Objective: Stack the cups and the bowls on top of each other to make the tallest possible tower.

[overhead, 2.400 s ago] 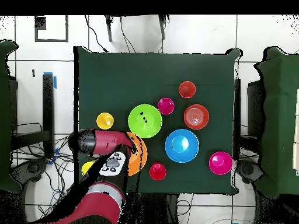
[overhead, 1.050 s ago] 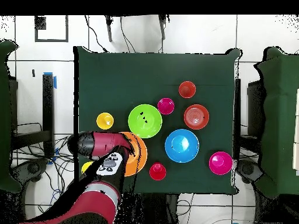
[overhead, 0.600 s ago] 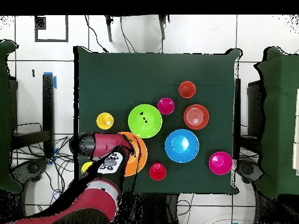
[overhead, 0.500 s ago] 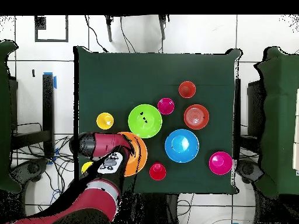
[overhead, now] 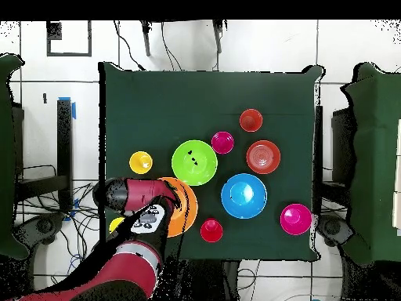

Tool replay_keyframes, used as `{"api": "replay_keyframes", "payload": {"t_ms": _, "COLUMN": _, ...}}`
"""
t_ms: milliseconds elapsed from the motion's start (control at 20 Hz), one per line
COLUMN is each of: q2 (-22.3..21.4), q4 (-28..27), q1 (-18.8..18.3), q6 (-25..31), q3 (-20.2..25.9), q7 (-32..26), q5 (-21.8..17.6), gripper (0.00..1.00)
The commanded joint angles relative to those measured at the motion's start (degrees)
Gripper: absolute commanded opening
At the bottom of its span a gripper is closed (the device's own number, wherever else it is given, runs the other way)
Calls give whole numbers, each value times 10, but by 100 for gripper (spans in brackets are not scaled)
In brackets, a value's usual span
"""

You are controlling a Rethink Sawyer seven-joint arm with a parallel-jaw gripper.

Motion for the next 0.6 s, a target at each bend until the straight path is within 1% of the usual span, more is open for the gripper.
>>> {"api": "replay_keyframes", "payload": {"t_ms": 50, "q2": 13, "q4": -15, "q1": -6, "q6": -47, "q3": 42, "q7": 101, "q5": 15, "gripper": 100}}
{"api": "replay_keyframes", "payload": {"t_ms": 350, "q2": 13, "q4": -15, "q1": -6, "q6": -51, "q3": 42, "q7": 101, "q5": 14, "gripper": 100}}
{"api": "replay_keyframes", "payload": {"t_ms": 400, "q2": 13, "q4": -15, "q1": -6, "q6": -51, "q3": 42, "q7": 101, "q5": 15, "gripper": 0}}
{"api": "replay_keyframes", "payload": {"t_ms": 600, "q2": 12, "q4": -10, "q1": -7, "q6": -56, "q3": 46, "q7": 104, "q5": 17, "gripper": 0}}
